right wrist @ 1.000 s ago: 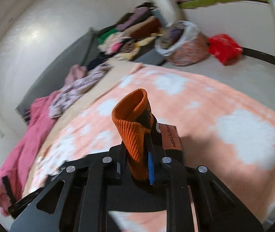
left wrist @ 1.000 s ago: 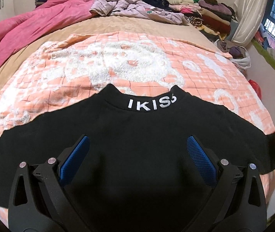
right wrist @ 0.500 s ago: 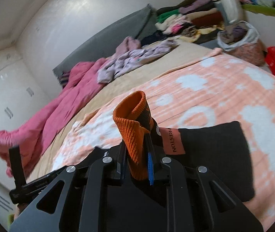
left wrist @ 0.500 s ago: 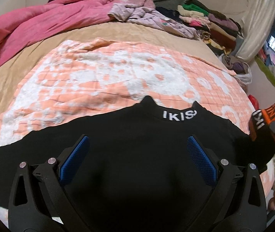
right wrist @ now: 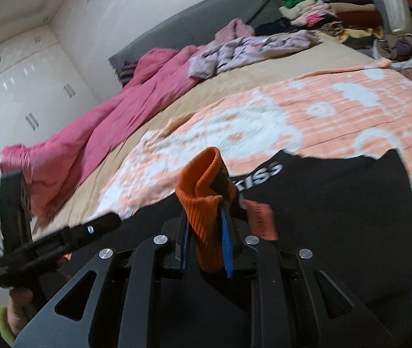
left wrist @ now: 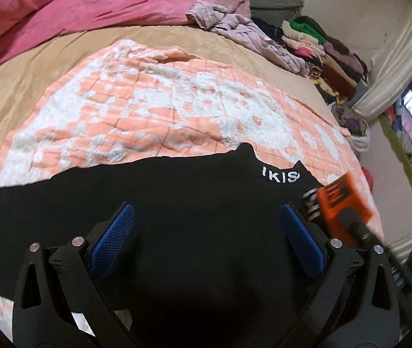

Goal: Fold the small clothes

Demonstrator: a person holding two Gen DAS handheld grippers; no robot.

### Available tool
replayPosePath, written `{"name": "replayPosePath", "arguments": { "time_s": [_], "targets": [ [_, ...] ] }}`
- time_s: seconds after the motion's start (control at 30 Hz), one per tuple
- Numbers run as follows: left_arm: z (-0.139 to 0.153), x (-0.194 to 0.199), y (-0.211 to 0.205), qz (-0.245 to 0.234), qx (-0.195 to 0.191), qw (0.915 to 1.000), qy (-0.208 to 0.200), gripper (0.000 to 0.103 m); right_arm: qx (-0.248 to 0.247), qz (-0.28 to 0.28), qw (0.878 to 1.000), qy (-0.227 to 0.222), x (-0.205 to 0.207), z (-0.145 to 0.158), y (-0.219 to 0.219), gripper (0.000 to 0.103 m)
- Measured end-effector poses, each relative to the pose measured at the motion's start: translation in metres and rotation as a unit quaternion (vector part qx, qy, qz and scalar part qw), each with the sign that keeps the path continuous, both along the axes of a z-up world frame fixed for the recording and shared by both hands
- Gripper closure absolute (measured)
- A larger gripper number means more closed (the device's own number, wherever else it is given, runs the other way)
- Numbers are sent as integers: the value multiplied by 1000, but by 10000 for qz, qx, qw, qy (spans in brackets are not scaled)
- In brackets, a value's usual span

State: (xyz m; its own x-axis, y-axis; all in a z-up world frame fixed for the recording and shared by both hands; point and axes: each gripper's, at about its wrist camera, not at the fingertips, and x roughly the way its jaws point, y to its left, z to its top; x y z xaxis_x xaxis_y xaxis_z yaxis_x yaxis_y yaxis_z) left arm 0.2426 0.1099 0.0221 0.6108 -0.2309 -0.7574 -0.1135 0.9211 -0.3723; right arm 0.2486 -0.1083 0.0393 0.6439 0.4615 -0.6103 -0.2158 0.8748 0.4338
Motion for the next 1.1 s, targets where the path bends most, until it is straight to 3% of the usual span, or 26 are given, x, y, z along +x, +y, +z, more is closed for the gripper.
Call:
{"name": "replayPosePath", "arguments": {
  "time_s": [0.13,0.27,0.4,0.5,0.57,0.77,0.8,0.9,0.97,1.1],
  "targets": [
    [-4,-4,9,79,-79,9999,60,9,140,240,9996,63,-3,-6,16,50],
    [-9,-6,9,22,-162,9998,142,11,188,268,9995,-8,-7,0,11,49],
    [-20,-5,-8,-254,-228,9990,304,37,39,-143,9999,-36,-12,1,-16,46],
    [-35,0,-32,-579,-440,9959,537,46,-128,-593,9982,-12,-17,-1,-47,45],
    [-43,6,-44,-645,-493,9946,653,49,-175,-818,9965,-20,-22,0,-67,45],
    [-59,22,-66,-495,-165,9955,795,50,-258,-1355,9904,-35,-34,0,-119,44],
    [-60,25,-69,-486,-64,9956,793,64,-267,-1432,9893,-36,-36,0,-126,44],
    [-63,28,-79,-462,217,9959,749,93,-224,-1627,9864,-44,-40,0,-146,44],
    [-60,27,-84,-657,254,9954,653,98,-191,-1742,9845,-38,-41,1,-158,44],
    [-34,18,-76,-757,195,9966,273,98,-269,-1950,9804,-38,-46,0,-177,44]
  ]
}}
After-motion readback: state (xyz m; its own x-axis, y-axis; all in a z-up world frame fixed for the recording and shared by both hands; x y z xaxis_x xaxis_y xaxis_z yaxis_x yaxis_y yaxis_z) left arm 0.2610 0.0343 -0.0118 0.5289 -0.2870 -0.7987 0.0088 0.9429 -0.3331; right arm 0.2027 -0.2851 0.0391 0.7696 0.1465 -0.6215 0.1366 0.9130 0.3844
